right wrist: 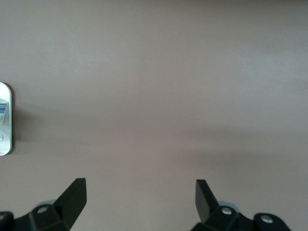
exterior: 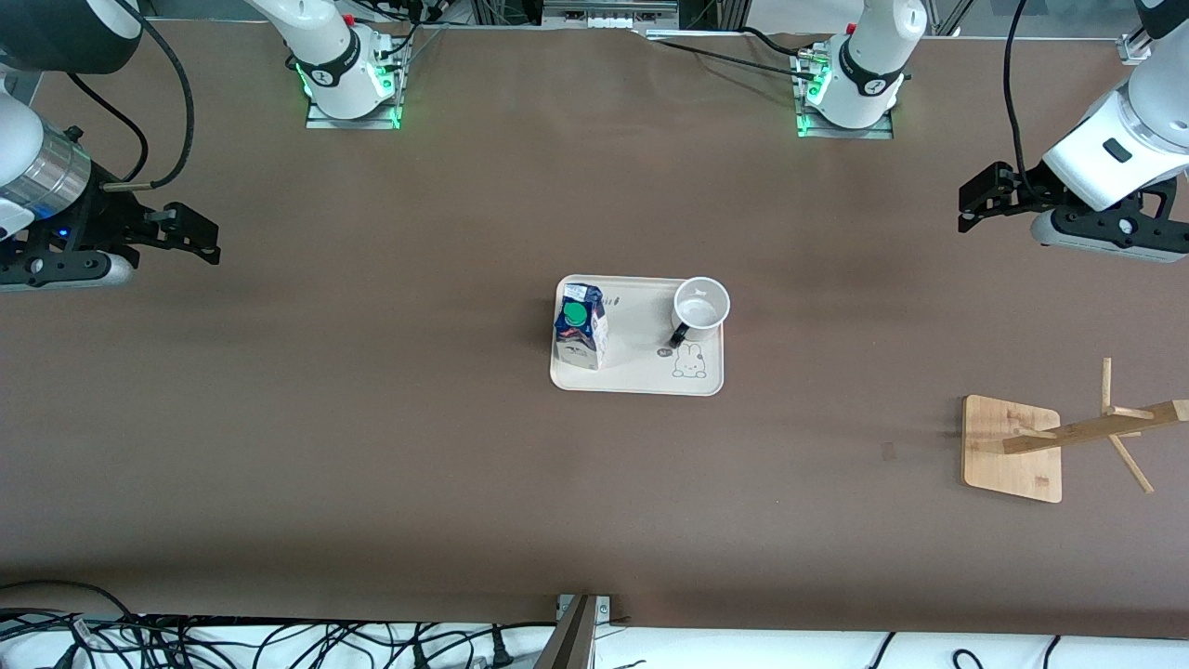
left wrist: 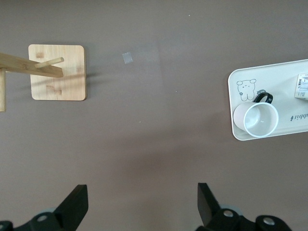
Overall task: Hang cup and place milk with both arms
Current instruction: 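Move the right gripper down toward the blue milk carton on the tray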
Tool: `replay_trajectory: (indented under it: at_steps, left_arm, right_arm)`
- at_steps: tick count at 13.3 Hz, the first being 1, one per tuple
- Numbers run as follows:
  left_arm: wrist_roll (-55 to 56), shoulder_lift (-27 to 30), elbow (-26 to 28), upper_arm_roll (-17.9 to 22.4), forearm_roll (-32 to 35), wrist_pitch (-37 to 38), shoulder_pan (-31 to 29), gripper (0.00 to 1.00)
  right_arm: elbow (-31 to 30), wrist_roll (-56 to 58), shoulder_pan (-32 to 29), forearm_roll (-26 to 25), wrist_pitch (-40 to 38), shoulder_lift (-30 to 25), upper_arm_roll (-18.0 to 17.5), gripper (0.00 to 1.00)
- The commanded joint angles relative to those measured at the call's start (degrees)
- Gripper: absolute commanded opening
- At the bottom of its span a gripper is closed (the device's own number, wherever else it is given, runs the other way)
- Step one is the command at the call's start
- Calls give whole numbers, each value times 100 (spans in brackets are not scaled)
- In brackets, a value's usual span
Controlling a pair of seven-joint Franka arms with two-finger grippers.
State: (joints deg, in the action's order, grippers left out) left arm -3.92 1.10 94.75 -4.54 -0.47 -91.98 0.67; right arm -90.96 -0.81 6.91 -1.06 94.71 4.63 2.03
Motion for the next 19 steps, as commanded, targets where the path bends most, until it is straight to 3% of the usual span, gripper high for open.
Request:
replay_trajectory:
  at_steps: [1, 13, 19]
  left_arm:
    - [-3, -101, -264, -3, -23, 137, 21, 100]
    - [14, -136, -291, -3, -23, 137, 21, 100]
    - [14, -136, -291, -3, -23, 137, 21, 100]
  right_arm:
    - [0, -25, -14, -105, 222, -32, -36, 100]
    - [52, -25, -23, 106, 346, 12, -10, 100]
    - [17, 63, 117, 62, 305, 406, -45, 100]
